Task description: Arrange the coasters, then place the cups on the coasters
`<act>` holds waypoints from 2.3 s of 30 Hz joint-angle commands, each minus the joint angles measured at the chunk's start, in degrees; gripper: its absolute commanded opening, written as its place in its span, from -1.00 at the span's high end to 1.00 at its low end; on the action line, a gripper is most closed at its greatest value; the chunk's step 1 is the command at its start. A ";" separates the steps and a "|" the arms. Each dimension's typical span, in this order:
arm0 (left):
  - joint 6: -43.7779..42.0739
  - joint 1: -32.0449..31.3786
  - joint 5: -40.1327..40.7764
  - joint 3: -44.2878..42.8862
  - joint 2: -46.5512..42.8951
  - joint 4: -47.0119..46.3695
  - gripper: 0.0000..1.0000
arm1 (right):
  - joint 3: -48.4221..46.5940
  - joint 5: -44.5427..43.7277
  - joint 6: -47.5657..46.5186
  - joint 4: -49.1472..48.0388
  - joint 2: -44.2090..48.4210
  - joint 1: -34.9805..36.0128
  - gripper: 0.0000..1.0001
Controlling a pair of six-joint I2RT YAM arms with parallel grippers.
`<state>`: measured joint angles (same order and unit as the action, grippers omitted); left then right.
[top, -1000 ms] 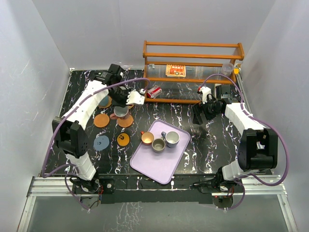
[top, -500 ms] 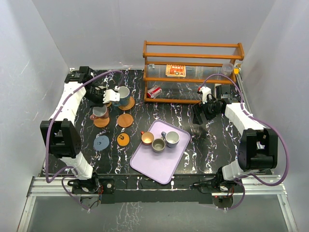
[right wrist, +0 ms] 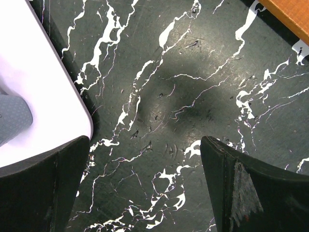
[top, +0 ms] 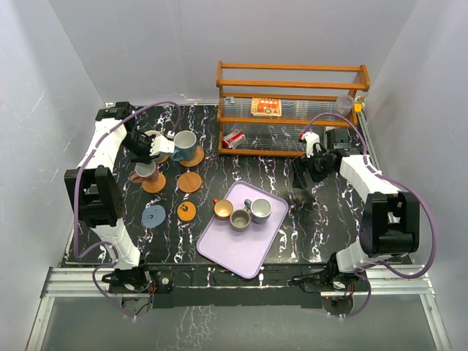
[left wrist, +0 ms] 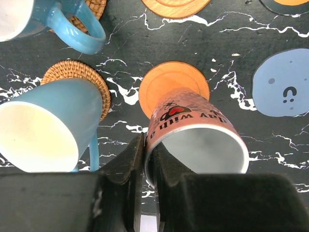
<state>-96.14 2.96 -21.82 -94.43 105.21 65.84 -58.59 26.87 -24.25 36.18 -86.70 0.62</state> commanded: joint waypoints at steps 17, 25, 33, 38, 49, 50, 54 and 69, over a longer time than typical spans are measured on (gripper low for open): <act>-3.93 0.44 -2.22 -6.12 6.76 5.50 1.00 | -0.92 -0.15 0.17 -0.96 -0.61 -2.45 -0.97; -4.19 0.47 -1.41 -8.35 9.06 7.62 1.00 | -1.06 -0.05 0.17 -0.88 -0.98 -2.47 -0.97; -3.94 0.47 -0.66 -9.34 10.49 8.30 1.00 | -1.10 0.09 0.08 -0.89 -0.87 -2.56 -0.97; -3.88 0.46 -0.18 -9.54 11.28 8.07 1.00 | -1.00 0.07 0.08 -0.80 -0.84 -2.56 -0.97; -2.69 0.45 0.55 -9.83 12.28 8.38 1.00 | -1.05 0.14 0.08 -0.81 -1.10 -2.51 -0.97; -2.54 0.40 0.60 -9.85 12.38 8.43 1.00 | -1.01 0.15 0.08 -0.82 -1.03 -2.55 -0.97; -1.87 0.46 0.86 -9.61 12.87 8.42 1.00 | -0.99 0.17 0.08 -0.83 -0.81 -2.60 -0.97; -0.29 0.37 2.04 -6.99 11.37 5.65 0.86 | -1.02 0.20 0.08 -0.84 -1.01 -2.64 -0.97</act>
<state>-96.60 3.05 -19.73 -102.28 118.56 70.02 -58.59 26.70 -24.05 36.18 -88.03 -1.67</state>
